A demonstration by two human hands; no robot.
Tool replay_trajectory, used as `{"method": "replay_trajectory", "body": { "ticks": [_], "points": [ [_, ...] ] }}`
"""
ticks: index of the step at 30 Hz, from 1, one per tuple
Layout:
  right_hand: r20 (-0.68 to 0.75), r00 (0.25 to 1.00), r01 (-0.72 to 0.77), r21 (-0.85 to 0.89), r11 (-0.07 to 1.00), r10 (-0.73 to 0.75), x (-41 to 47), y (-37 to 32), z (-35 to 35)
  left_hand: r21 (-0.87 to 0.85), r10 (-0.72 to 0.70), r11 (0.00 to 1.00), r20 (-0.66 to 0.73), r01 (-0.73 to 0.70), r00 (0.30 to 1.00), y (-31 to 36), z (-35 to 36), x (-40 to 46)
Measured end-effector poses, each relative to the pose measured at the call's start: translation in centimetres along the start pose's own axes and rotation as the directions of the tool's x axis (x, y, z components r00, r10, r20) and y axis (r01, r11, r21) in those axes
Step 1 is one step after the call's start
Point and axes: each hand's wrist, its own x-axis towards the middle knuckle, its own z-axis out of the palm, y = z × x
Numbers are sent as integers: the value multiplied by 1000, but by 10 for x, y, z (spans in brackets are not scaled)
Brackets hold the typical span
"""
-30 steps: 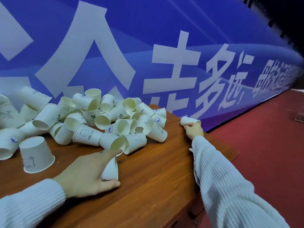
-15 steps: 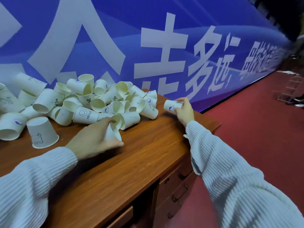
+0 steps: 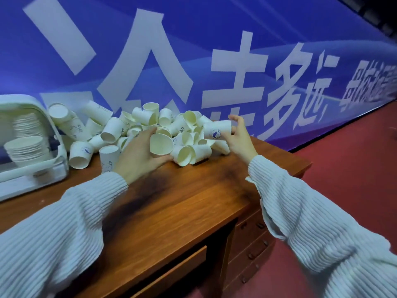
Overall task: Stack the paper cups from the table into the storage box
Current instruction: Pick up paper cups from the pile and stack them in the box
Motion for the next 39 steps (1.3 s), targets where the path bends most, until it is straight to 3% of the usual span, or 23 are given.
{"method": "replay_trajectory", "body": {
  "ticks": [8, 16, 23, 28, 35, 39],
  "points": [
    [234, 942, 223, 104, 969, -241, -4, -85, 119, 46, -175, 981, -197, 187, 965, -59, -84, -24],
    [400, 854, 271, 203, 941, -332, -14, -143, 238, 124, -302, 921, -373, 370, 877, -118, -179, -71],
    [484, 782, 302, 257, 918, -393, -32, -181, 318, 166, -344, 871, -466, 463, 815, -146, -234, -104],
    [486, 752, 425, 157, 891, -444, -27, -199, 367, 148, -361, 861, -497, 487, 789, -164, -250, -113],
    [682, 554, 714, -95, 694, -477, -6, -205, 412, 143, -393, 843, -494, 518, 776, -193, -246, -104],
    [765, 415, 874, -184, 450, -493, -3, -199, 416, 152, -398, 839, -483, 522, 780, -202, -239, -97]
  ]
}}
